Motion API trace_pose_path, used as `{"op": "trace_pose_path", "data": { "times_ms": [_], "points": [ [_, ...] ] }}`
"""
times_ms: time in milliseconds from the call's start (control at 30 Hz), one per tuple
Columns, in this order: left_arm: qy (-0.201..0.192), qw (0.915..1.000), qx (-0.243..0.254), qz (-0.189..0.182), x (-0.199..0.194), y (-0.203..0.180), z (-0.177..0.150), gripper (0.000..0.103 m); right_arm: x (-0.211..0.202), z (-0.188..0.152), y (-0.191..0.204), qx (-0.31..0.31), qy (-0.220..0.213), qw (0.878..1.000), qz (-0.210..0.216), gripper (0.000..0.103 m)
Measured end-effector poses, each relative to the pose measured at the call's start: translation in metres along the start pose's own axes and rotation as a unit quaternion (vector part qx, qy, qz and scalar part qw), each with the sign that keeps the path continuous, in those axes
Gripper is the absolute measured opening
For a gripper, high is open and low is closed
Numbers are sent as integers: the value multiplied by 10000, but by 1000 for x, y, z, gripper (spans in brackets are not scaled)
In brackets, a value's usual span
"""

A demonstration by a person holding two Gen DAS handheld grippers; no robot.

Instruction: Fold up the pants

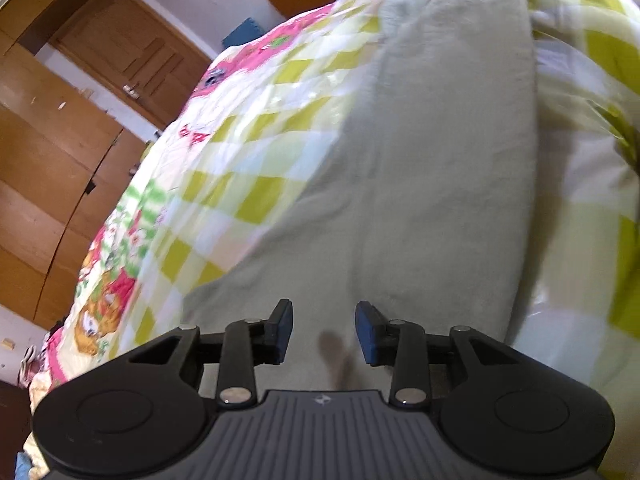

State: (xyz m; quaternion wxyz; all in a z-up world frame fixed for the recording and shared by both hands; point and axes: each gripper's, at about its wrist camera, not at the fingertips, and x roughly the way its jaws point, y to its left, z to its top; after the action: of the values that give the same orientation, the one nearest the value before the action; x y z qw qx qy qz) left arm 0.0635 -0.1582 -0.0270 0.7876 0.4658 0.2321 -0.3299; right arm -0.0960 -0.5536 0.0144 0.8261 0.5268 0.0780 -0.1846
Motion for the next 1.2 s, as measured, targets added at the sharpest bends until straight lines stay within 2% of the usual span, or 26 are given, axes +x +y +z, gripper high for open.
{"op": "trace_pose_path", "data": {
  "times_ms": [133,200,267,333,367,400,533,667,733,833,933,1033,1100,1133,1167,1200],
  "points": [
    [-78,9999,128,85,1,-13,-3,49,21,-18,-29,319,480,9976,-376,14],
    [-81,10000,5,9,-2,-9,-5,49,25,-26,-42,750,518,9953,-326,41],
    [-81,9999,-63,3,-4,-6,-8,49,30,-30,-47,947,465,9944,-111,45],
    [-99,9999,-117,27,-5,-6,-10,50,37,-30,-42,792,518,9951,-279,40],
    [-110,9998,-184,47,-7,-5,-11,50,39,-29,-37,765,559,9952,-265,23],
    [-118,9995,-270,58,-8,-4,-12,50,39,-27,-31,779,579,9952,-137,14],
    [-229,9973,-681,151,-14,0,-23,50,29,-11,15,264,286,9987,315,11],
    [-292,9918,-1230,206,-20,11,-42,51,24,-4,71,-290,97,9974,656,11],
    [-278,9895,-1392,283,-20,13,-54,55,29,-15,105,-774,234,9939,756,11],
    [-302,9812,-1878,315,-29,24,-70,55,51,-54,157,-1312,830,9820,1079,11],
    [-341,9708,-2315,531,-45,38,-95,55,75,-116,209,-1983,1503,9600,1287,11],
    [-190,9572,-2794,738,-60,54,-129,56,96,-202,256,-2736,2328,9201,1562,11],
    [-54,9454,-3123,929,-71,64,-155,56,108,-266,279,-3168,2918,8851,1764,10],
    [-5,9381,-3312,1013,-77,69,-168,57,111,-301,290,-3500,3145,8632,1828,10],
    [35,9316,-3476,1066,-82,73,-177,57,110,-339,301,-3963,3289,8362,1885,10],
    [70,9241,-3651,1122,-87,76,-188,57,107,-376,307,-4476,3407,8033,1959,10]
  ]
}}
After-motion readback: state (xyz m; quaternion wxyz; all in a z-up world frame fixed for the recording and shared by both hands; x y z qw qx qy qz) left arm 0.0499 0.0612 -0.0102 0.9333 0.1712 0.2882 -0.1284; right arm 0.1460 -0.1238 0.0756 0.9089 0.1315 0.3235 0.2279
